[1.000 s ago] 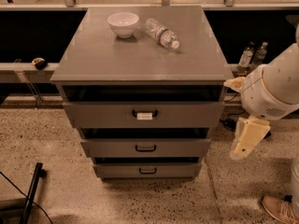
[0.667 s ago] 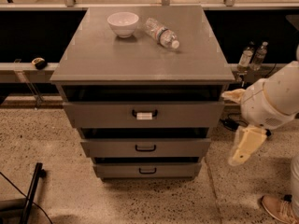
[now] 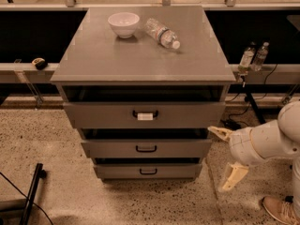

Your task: Open bottom drawer

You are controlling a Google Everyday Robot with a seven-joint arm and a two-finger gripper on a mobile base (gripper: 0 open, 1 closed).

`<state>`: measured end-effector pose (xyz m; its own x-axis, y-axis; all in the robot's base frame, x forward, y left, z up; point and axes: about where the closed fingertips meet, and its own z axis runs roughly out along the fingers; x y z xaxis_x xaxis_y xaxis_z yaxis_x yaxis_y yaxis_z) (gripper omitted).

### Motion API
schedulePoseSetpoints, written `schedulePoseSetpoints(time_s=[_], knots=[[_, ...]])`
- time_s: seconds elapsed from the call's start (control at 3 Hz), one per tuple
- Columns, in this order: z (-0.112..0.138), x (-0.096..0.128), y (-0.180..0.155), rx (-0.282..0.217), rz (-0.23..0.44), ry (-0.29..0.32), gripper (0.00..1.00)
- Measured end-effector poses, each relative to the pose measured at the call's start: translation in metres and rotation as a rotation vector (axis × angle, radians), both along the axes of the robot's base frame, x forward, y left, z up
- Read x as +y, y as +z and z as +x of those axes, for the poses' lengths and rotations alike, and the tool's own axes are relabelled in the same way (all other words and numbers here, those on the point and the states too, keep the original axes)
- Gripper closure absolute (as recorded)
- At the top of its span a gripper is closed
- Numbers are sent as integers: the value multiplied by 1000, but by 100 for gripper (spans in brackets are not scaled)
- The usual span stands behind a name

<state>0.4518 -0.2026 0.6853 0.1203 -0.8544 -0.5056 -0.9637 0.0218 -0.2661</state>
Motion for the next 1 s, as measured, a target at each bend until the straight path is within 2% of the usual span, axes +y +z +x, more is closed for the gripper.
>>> schedulePoseSetpoints(time_s=[0.33, 0.67, 1.0], knots=[[0, 1, -3, -14, -5, 26, 0], [14, 16, -68, -20, 72, 74, 0], [18, 27, -139, -27, 119, 162, 0]])
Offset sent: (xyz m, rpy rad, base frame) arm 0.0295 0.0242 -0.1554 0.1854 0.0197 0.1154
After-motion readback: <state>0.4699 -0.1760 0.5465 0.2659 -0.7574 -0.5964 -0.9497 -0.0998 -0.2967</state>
